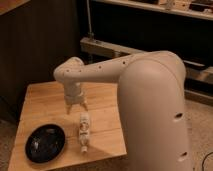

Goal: Place the bottle in the ceramic bowl

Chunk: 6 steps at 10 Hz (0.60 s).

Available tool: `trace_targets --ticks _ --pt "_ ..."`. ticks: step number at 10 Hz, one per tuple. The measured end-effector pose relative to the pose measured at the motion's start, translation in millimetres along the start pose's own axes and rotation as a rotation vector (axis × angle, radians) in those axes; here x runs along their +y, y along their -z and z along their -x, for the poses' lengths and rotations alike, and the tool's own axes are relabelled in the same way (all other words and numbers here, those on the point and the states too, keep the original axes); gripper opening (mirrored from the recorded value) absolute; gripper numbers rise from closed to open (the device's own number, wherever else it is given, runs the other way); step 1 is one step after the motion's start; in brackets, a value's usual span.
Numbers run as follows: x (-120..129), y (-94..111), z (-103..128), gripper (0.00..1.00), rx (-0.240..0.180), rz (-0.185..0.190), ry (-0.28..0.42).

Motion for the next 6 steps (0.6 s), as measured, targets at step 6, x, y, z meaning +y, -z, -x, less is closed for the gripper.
trace_targets --ticks 6 --pt "-17 -34 -25 0.65 0.037 -0.050 -0.046"
